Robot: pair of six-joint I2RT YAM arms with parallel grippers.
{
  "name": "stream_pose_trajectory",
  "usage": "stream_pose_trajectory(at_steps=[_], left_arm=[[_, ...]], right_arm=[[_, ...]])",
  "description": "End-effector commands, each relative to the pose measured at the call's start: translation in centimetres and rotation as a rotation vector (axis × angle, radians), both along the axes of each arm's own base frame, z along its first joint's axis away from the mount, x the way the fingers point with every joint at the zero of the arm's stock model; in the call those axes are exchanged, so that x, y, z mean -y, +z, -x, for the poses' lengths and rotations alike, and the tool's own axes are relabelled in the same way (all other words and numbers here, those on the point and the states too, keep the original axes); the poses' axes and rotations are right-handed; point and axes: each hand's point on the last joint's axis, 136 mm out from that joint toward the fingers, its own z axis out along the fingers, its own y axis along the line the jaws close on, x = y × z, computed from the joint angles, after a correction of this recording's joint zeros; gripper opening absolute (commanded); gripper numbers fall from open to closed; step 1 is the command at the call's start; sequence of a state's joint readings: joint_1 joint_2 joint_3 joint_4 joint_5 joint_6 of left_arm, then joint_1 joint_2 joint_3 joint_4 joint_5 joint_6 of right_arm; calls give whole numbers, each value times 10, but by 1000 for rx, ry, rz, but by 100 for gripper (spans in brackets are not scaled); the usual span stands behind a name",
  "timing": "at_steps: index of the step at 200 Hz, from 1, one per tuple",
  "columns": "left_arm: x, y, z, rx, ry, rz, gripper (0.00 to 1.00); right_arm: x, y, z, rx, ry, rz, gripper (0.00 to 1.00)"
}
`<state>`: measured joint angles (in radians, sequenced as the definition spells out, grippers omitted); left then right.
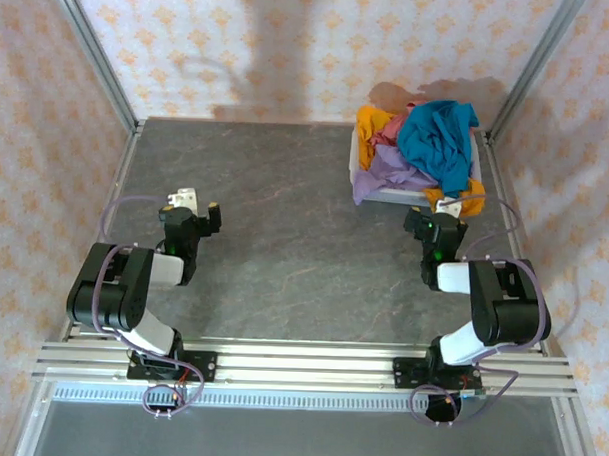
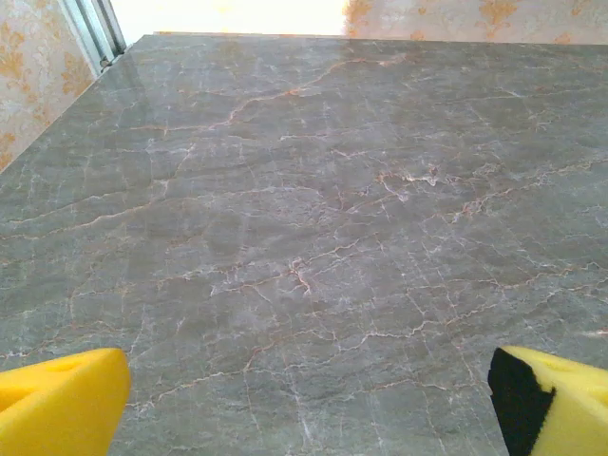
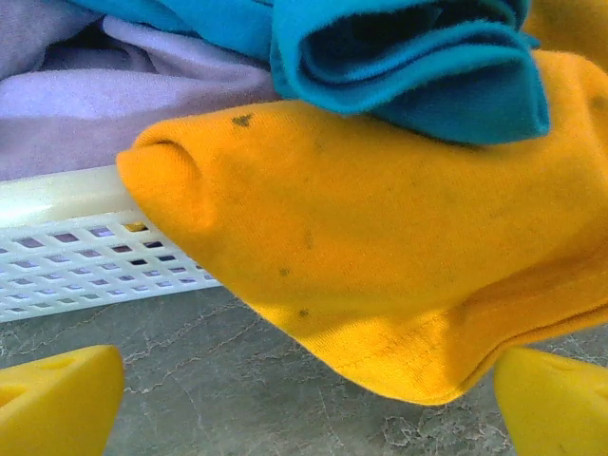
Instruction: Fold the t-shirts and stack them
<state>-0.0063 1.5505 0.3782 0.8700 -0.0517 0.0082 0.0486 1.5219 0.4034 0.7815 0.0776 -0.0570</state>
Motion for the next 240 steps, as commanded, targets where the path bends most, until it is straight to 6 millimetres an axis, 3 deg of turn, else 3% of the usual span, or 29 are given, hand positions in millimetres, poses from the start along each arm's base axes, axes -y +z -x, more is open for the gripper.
stream_pose_trajectory(at_steps=[1,189,240], left_arm=[[0,14,-5,36,-6,-13,100],[-1,14,-5,36,-2,-9,100],[15,42,-2,-16,-51,-49,100]], right_arm=[[1,5,-4,13,-8,-4,100],[2,6,-3,19,-9,-2,99],[1,19,1,34,-10,15,99]])
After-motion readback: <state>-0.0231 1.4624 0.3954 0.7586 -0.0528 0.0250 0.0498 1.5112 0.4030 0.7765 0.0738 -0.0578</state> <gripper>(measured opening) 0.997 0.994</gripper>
